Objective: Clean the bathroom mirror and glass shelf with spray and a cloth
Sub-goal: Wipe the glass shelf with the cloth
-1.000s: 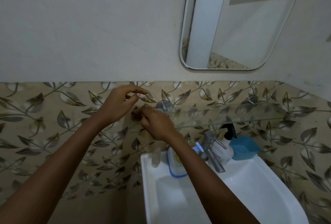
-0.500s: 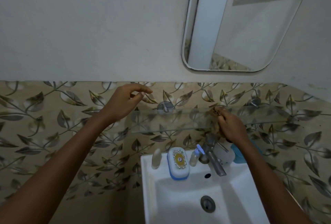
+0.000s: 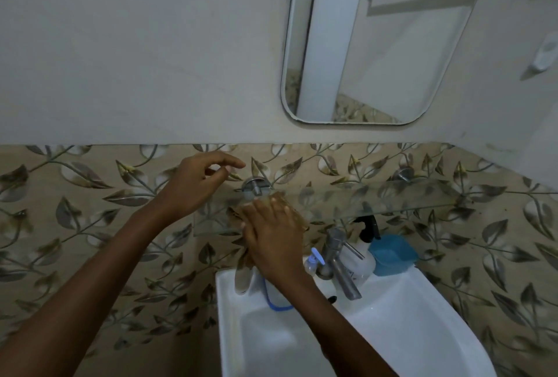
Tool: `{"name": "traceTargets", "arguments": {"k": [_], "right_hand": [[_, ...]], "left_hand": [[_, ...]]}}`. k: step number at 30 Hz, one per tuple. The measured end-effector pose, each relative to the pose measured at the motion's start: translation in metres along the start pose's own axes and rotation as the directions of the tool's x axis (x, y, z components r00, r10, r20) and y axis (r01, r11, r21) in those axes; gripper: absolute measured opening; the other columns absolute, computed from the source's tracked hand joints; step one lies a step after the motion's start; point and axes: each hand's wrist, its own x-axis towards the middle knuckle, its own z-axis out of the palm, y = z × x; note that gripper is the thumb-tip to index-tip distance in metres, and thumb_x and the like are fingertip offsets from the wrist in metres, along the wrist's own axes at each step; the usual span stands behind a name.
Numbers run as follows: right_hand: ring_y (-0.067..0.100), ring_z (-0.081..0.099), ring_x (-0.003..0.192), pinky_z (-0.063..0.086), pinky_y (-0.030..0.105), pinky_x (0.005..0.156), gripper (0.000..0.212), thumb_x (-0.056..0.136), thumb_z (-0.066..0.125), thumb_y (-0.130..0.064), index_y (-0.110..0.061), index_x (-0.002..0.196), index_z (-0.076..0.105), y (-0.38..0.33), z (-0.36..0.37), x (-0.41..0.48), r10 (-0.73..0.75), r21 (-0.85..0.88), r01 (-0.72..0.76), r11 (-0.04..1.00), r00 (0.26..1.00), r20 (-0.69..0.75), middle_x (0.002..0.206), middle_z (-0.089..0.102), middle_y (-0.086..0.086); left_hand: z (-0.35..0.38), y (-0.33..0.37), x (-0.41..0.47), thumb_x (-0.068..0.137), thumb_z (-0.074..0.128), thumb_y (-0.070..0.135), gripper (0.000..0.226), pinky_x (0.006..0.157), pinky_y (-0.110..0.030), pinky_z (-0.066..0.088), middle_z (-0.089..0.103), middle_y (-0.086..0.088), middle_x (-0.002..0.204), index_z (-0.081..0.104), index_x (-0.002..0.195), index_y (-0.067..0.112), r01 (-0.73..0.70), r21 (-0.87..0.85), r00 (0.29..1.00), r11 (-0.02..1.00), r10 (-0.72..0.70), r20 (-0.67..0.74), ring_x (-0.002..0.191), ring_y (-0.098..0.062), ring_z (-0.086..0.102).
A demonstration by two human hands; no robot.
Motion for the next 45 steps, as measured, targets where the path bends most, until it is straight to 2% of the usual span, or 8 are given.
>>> {"name": "traceTargets", "arguments": {"k": [4, 7, 21, 28, 33, 37, 40, 45], "right_hand": [[0.024, 0.038, 0.136, 0.028, 0.04, 0.11, 0.064, 0.085, 0.013, -0.042, -0.018, 0.126, 0.056, 0.033, -0.007, 0.018, 0.028, 0.054, -0.029, 0.998, 0.999, 0.027, 0.137, 0.053, 0.004], [0.023, 0.031, 0.139, 0.024, 0.039, 0.113, 0.046, 0.097, 0.028, -0.036, -0.017, 0.134, 0.048, 0.08, -0.014, 0.039, 0.167, 0.003, -0.167, 0.986, 0.983, 0.082, 0.145, 0.045, 0.006], [0.035, 0.053, 0.114, 0.039, 0.041, 0.099, 0.037, 0.09, 0.036, -0.019, -0.006, 0.114, 0.061, 0.232, -0.056, 0.045, 0.553, -0.048, -0.56, 0.827, 0.826, -0.113, 0.124, 0.059, 0.019], [0.035, 0.053, 0.114, 0.037, 0.039, 0.101, 0.031, 0.088, 0.046, -0.018, 0.001, 0.101, 0.067, 0.278, -0.066, 0.047, 0.721, -0.066, -0.752, 0.656, 0.65, -0.239, 0.118, 0.062, 0.022], [0.034, 0.059, 0.107, 0.046, 0.04, 0.091, 0.032, 0.09, 0.044, -0.02, -0.001, 0.104, 0.066, 0.307, -0.074, 0.063, 0.727, -0.146, -0.746, 0.65, 0.666, -0.164, 0.115, 0.065, 0.021], [0.027, 0.06, 0.102, 0.02, 0.049, 0.114, 0.033, 0.093, 0.037, -0.023, -0.013, 0.094, 0.068, 0.331, -0.076, 0.074, 0.736, -0.404, -0.715, 0.57, 0.663, -0.135, 0.105, 0.069, 0.009], [0.021, 0.06, 0.103, -0.009, 0.057, 0.114, 0.04, 0.094, 0.03, -0.029, -0.023, 0.091, 0.07, 0.33, -0.076, 0.078, 0.775, -0.584, -0.657, 0.476, 0.628, -0.075, 0.097, 0.072, -0.001], [0.024, 0.053, 0.122, -0.014, 0.057, 0.111, 0.044, 0.097, 0.027, -0.031, -0.02, 0.106, 0.069, 0.312, -0.089, 0.075, 0.83, -0.661, -0.64, 0.392, 0.555, -0.046, 0.117, 0.068, 0.001]], "left_hand": [[0.0, -0.003, 0.001, 0.093, 0.05, 0.013, 0.022, 0.071, -0.007, 0.043, 0.063, 0.016, 0.101, 0.068, 0.099, 0.024, 0.002, 0.018, 1.0, 1.0, -0.002, -0.003, 0.092, 0.011, 0.057], [0.008, -0.004, 0.0, 0.093, 0.05, 0.012, 0.023, 0.071, -0.009, 0.042, 0.064, 0.013, 0.101, 0.068, 0.099, 0.024, 0.007, 0.02, 1.0, 1.0, -0.008, 0.013, 0.091, 0.013, 0.056], [0.084, 0.028, 0.03, 0.092, 0.05, 0.006, 0.024, 0.075, -0.006, 0.042, 0.064, 0.006, 0.104, 0.069, 0.101, 0.017, -0.073, -0.067, 0.975, 0.995, 0.086, 0.207, 0.095, -0.001, 0.057], [0.103, 0.041, 0.05, 0.09, 0.05, 0.003, 0.025, 0.076, -0.004, 0.04, 0.063, 0.01, 0.097, 0.069, 0.1, 0.017, -0.127, -0.086, 0.96, 0.988, 0.144, 0.242, 0.092, 0.001, 0.056], [0.111, 0.043, 0.061, 0.091, 0.051, 0.01, 0.024, 0.08, -0.018, 0.043, 0.059, 0.024, 0.097, 0.068, 0.099, 0.026, -0.201, -0.092, 0.926, 0.975, 0.22, 0.307, 0.099, -0.002, 0.055], [0.102, 0.048, 0.063, 0.083, 0.045, 0.027, 0.025, 0.08, -0.017, 0.043, 0.058, 0.03, 0.098, 0.066, 0.095, 0.035, -0.237, -0.111, 0.914, 0.965, 0.26, 0.31, 0.1, 0.002, 0.055], [0.094, 0.046, 0.062, 0.082, 0.046, 0.028, 0.024, 0.08, -0.019, 0.045, 0.061, 0.028, 0.098, 0.065, 0.092, 0.039, -0.245, -0.122, 0.913, 0.962, 0.271, 0.304, 0.099, 0.002, 0.055], [0.089, 0.034, 0.056, 0.079, 0.04, 0.047, 0.027, 0.08, -0.017, 0.044, 0.065, 0.026, 0.096, 0.064, 0.09, 0.043, -0.241, -0.139, 0.904, 0.96, 0.275, 0.329, 0.1, 0.005, 0.055]]}}
